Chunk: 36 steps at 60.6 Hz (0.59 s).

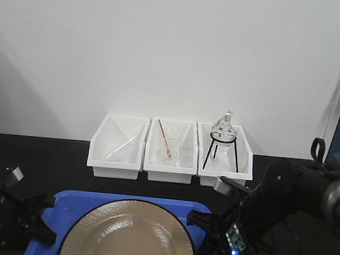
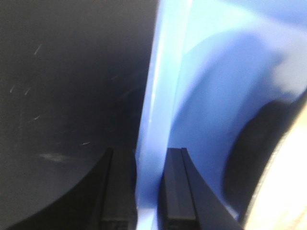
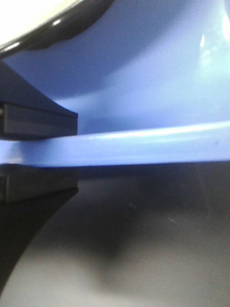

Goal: Place disk in tray to left cabinet
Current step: 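Lift the blue tray with both grippers off the bench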

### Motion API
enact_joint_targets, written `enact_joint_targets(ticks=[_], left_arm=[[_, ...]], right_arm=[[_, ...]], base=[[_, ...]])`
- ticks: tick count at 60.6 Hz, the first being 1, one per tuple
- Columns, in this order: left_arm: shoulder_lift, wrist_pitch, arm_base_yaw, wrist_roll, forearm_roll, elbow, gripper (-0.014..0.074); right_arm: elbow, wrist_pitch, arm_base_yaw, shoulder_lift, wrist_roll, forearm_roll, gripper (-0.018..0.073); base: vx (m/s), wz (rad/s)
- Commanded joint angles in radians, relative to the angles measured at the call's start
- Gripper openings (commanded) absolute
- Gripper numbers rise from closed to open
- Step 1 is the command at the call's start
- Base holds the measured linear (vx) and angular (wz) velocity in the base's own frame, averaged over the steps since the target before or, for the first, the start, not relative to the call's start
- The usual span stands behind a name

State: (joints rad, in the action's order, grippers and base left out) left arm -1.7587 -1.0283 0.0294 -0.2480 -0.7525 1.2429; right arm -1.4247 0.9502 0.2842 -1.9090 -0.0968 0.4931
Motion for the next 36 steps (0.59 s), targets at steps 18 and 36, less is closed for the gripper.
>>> enact_joint_targets(ticks=[18,36], left_arm=[[0.050,-0.126,-0.024,0.243,-0.105,0.105,-0.0001],[0.053,-0.181,-0.024,0.240,-0.225,0.123,-0.0001]], right_arm=[[-0.046,0.111,-0.087,0.084,0.080,0.388,-0.0006],[-0.160,0.145,-0.087,0.087,0.088,0.416,-0.0006]], base=[[0.00,0.00],[0.00,0.00]])
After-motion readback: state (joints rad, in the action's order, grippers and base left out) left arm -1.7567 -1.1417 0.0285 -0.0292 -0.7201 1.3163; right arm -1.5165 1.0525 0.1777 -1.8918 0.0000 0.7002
